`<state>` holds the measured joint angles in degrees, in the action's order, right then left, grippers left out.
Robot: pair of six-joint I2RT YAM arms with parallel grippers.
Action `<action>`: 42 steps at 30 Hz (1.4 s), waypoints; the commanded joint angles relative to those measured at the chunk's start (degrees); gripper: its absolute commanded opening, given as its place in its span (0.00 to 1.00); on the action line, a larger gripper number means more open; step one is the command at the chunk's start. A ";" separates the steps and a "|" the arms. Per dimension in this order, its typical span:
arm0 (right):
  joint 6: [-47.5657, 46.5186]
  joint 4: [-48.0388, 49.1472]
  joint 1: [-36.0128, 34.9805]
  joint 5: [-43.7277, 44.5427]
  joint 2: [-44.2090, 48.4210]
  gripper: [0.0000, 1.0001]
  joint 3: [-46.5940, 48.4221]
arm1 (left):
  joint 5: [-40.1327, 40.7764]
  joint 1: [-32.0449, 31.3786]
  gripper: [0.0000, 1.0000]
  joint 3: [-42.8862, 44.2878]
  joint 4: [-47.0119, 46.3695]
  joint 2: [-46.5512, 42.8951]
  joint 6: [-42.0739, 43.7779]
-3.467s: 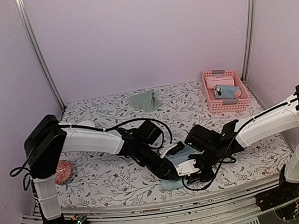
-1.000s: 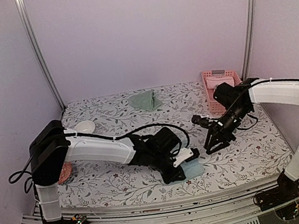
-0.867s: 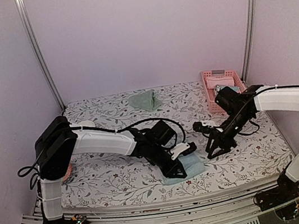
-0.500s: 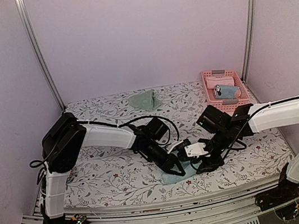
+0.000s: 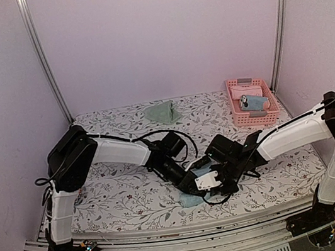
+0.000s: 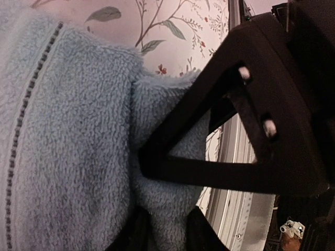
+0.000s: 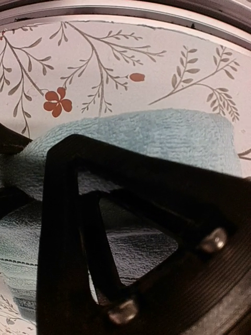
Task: Roll the towels
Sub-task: Roll the towel from the center of the board.
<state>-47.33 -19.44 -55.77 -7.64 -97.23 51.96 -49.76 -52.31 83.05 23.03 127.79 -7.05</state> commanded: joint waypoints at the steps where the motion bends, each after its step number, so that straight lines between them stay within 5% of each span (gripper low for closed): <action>1: -0.54 -8.12 -0.31 -7.75 -2.10 0.09 0.84 | 11.48 0.11 0.31 -5.87 5.74 -2.87 1.54; 13: -1.51 -32.80 4.39 -29.91 -17.27 0.05 16.12 | 39.35 -1.54 0.40 -34.57 -14.10 -35.78 -6.35; 20: -3.44 -45.22 9.55 -35.49 -32.73 0.04 28.07 | 56.16 -13.97 0.39 -43.44 -19.40 -48.28 1.40; 31: -1.47 -47.63 10.17 -32.88 -40.00 0.05 32.84 | 67.56 -25.13 0.45 -29.60 -15.45 -32.21 18.19; 38: -0.46 -47.18 10.24 -32.70 -39.89 0.06 32.51 | 65.30 -25.47 0.48 -24.40 -13.34 -23.90 22.31; 42: -0.06 -46.78 10.16 -32.91 -39.62 0.07 32.70 | 64.43 -25.38 0.42 -23.16 -11.53 -20.96 21.72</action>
<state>-48.14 -69.87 -44.66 -53.56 -132.00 87.33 15.49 -77.12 58.06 8.67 104.55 13.37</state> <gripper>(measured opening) 0.135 0.446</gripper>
